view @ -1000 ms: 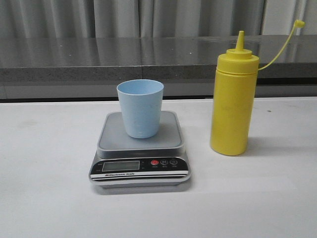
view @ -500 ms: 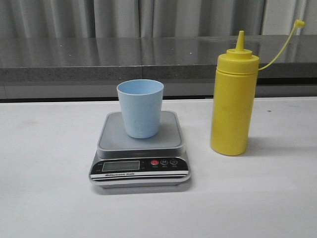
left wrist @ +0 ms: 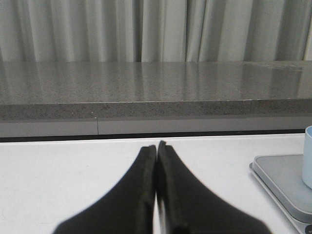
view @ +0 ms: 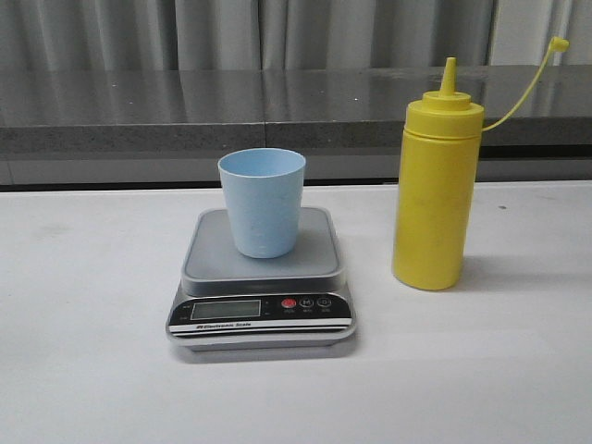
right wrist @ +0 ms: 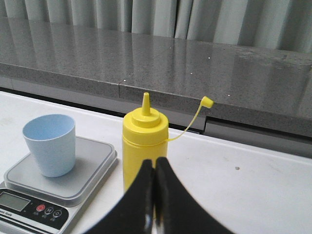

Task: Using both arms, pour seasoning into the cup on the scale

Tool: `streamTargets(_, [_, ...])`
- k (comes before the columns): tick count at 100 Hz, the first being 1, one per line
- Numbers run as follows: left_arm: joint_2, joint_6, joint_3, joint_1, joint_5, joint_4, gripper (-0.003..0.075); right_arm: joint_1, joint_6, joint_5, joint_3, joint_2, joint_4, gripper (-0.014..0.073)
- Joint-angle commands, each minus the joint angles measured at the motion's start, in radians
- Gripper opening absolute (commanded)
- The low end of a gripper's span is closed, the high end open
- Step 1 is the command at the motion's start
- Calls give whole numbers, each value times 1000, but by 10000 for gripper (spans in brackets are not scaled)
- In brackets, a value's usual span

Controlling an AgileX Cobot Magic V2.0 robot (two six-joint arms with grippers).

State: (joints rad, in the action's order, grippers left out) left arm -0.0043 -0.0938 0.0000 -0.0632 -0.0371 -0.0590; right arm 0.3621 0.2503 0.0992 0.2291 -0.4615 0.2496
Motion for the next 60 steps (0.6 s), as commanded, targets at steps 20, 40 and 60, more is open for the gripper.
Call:
streamTargets(20, [-29,-5,41,3,82,5,-20,-14,3,88,36,0,-109,-67])
streamTargets(40, [-29,-5,41,3,82,5,-20,-128,-106,77,4,100,-179,-67])
streamTargets(60, [-29,-5,41,3,82,5,-20,-241,-192,70,-66,268,-250,-67])
